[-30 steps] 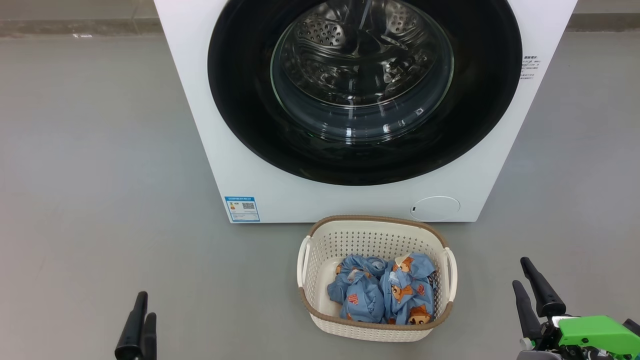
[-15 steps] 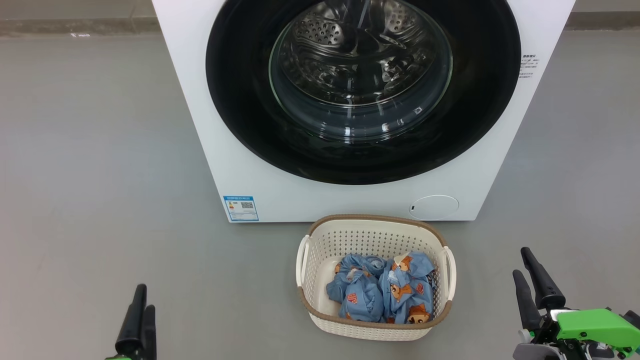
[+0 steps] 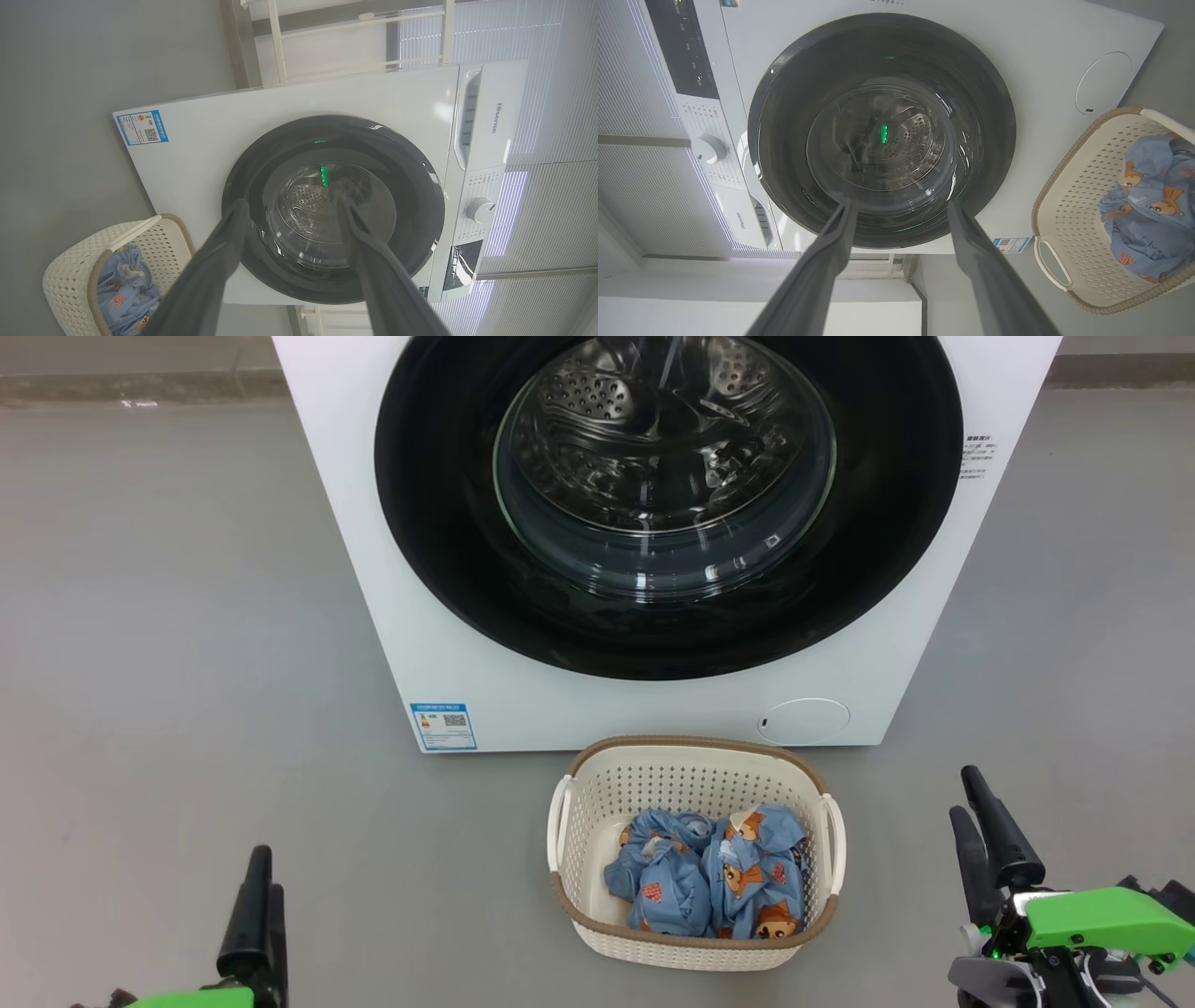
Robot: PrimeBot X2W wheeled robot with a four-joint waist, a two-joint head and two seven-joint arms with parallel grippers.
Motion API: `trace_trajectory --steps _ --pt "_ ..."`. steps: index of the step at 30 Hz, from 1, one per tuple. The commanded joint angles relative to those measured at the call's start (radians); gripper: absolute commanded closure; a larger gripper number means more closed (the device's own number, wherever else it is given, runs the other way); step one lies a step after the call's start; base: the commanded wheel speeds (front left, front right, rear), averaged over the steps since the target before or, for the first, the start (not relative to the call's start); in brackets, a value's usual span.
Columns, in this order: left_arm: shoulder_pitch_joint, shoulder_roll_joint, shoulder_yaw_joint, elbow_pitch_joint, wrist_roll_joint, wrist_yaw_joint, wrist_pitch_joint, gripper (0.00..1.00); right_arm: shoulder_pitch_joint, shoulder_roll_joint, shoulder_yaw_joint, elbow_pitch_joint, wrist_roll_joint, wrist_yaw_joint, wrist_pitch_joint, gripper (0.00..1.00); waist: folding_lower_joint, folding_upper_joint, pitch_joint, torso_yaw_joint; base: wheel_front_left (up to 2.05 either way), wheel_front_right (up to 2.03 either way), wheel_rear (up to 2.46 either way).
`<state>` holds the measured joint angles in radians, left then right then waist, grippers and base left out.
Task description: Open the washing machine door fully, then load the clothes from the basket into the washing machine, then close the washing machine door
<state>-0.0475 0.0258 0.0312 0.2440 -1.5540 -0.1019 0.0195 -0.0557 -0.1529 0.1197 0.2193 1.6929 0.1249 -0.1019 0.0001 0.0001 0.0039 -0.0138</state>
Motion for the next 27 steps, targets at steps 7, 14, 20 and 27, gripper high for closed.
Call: trace_trajectory --steps 7,14,20,27 --pt "-0.063 0.032 -0.008 -0.044 0.056 -0.009 -0.034 0.00 -0.069 -0.032 0.017 -0.045 -0.087 0.003 -0.024 0.00 -0.0001 -0.0001 -0.002 -0.005 0.00 0.00 0.00" --pt "-0.073 0.046 -0.024 -0.050 0.115 -0.011 -0.056 0.00 -0.081 -0.028 0.019 -0.049 -0.178 0.003 -0.036 0.00 -0.0001 -0.0001 -0.003 -0.007 0.00 0.00 0.00" --pt "-0.079 0.052 -0.029 -0.050 0.191 -0.012 -0.071 0.00 -0.090 -0.029 0.029 -0.052 -0.242 0.003 -0.044 0.00 -0.0001 -0.0001 -0.004 -0.008 0.00 0.00 0.00" --pt "-0.086 0.055 -0.040 -0.044 0.301 -0.014 -0.092 0.00 -0.104 -0.034 0.041 -0.057 -0.345 0.003 -0.056 0.00 -0.0001 -0.0001 -0.003 -0.010 0.00 0.00 0.00"
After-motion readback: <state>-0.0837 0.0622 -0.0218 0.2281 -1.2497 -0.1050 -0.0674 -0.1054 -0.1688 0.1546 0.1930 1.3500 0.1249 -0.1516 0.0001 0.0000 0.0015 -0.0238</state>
